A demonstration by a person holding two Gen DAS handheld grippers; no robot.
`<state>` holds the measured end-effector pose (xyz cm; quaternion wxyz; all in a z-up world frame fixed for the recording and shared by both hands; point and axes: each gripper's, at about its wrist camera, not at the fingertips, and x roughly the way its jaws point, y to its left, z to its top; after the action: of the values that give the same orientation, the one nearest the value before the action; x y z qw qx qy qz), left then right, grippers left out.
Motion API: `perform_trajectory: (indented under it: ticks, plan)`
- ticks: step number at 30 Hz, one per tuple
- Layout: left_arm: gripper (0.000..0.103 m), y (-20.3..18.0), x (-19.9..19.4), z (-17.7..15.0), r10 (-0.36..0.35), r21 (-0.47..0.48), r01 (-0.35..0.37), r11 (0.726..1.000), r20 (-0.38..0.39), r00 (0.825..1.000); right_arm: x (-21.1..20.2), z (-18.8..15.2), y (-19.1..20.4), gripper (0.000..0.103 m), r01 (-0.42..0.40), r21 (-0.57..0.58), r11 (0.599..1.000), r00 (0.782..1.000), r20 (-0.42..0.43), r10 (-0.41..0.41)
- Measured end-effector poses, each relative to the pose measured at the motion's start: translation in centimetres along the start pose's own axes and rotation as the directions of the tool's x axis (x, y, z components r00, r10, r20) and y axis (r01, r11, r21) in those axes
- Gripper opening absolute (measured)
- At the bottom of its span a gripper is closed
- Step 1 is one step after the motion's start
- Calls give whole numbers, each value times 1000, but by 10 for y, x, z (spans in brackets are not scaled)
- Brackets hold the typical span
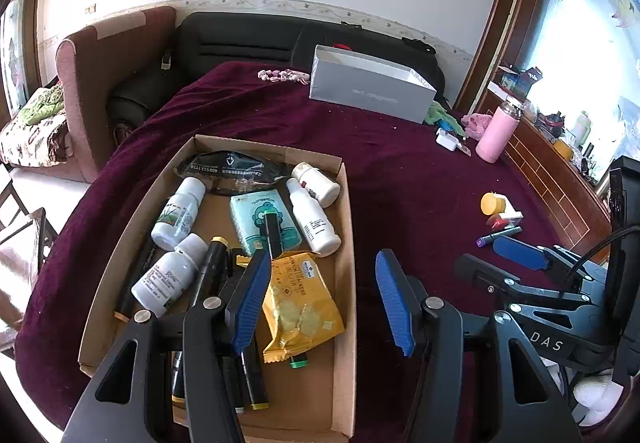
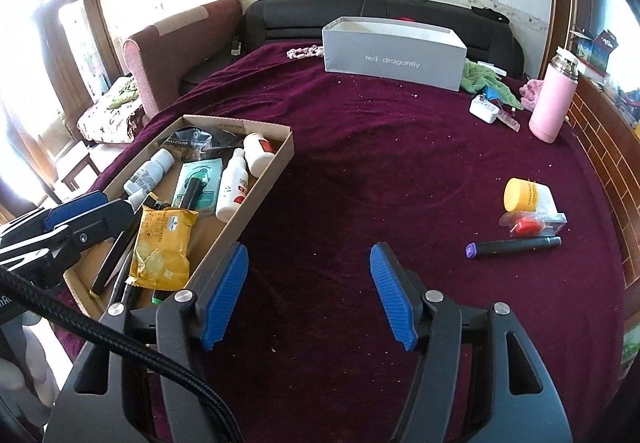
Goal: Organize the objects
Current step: 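Move both tools away from the box toward the remaining items on the bed, then lower the left tool onto the purple-capped black marker and close it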
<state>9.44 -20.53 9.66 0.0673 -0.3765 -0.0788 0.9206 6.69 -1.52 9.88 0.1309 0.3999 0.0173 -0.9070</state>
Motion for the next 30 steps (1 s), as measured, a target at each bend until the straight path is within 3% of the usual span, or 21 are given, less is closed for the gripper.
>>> perform_trajectory:
  ticks: [11, 16, 20, 24, 30]
  plan:
    - [48, -27, 12, 7, 3, 52, -3, 999, -9, 1000, 2, -1, -25, 67, 57, 25, 998, 998, 10, -57]
    - [48, -57, 31, 14, -49, 91, 54, 994, -55, 997, 7, -3, -56, 67, 71, 74, 995, 997, -15, -70]
    - [48, -92, 49, 22, -108, 136, 120, 983, -94, 990, 6, -3, -108, 67, 101, 167, 981, 995, -20, -99]
    - [48, -135, 68, 34, -155, 196, 176, 965, -118, 981, -1, -3, -178, 67, 136, 316, 939, 990, -3, -142]
    - [48, -205, 109, 54, -198, 286, 236, 929, -156, 968, -12, -8, -283, 73, 115, 557, 822, 982, 63, -181]
